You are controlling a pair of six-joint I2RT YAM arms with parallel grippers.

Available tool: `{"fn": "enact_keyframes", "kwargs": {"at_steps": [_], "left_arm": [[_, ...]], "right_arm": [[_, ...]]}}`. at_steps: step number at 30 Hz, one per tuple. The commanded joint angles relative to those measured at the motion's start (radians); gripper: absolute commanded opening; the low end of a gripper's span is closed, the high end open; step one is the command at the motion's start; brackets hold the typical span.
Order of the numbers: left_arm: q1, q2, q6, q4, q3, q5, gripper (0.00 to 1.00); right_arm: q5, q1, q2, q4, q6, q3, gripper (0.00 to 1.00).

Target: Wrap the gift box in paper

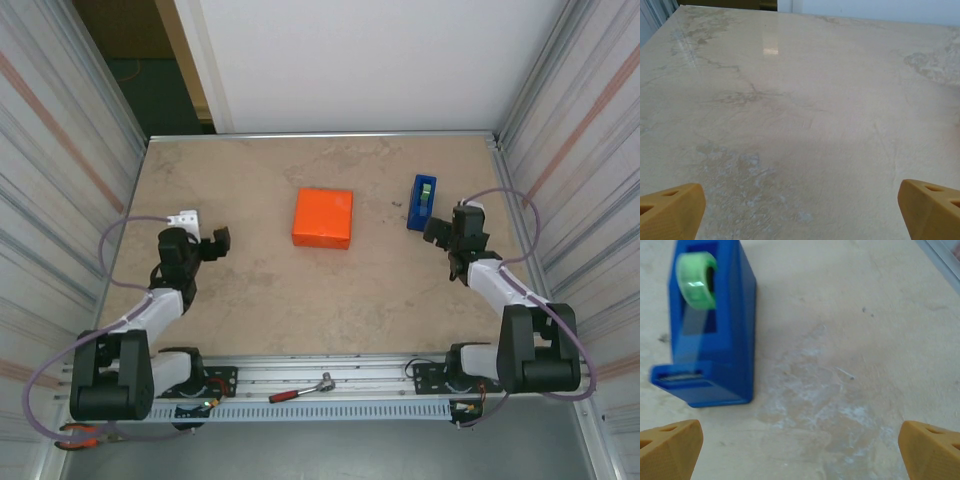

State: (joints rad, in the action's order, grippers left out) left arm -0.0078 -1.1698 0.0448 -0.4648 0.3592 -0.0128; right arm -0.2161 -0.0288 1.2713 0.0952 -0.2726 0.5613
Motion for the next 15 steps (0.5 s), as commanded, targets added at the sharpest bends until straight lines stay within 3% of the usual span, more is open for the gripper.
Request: {"fn": "enact_keyframes", "kwargs": {"at_steps": [1,8,10,12,15], "left_arm": [[-0.008,-0.083,-0.089,-0.235,-0.024,0.002,0.99],[-0.011,-0.363,-0.137,-0.475,-0.005,0.06,0.99],[-0.005,-0.337,-0.126,-0.296,0.065,0.089,0.99],[0.006,-0.354,-0.12,-0.347,0.051,0.1,0.99],[0.001,-0.353,-0.126,-0.349,0.051,0.103,0.99]], "right_arm": [[0.034,0.01,0.058,0.23,0.082,-0.04,0.98],[0.181,0.042,0.161,0.48,0.202,-0.08,0.98],[0.206,0.083,0.206,0.632,0.165,-0.144,0.98],[0.185,0.095,0.282,0.838,0.144,-0.213,0.98],[0.19,0.091,0.265,0.737,0.148,-0.178,0.98]]}}
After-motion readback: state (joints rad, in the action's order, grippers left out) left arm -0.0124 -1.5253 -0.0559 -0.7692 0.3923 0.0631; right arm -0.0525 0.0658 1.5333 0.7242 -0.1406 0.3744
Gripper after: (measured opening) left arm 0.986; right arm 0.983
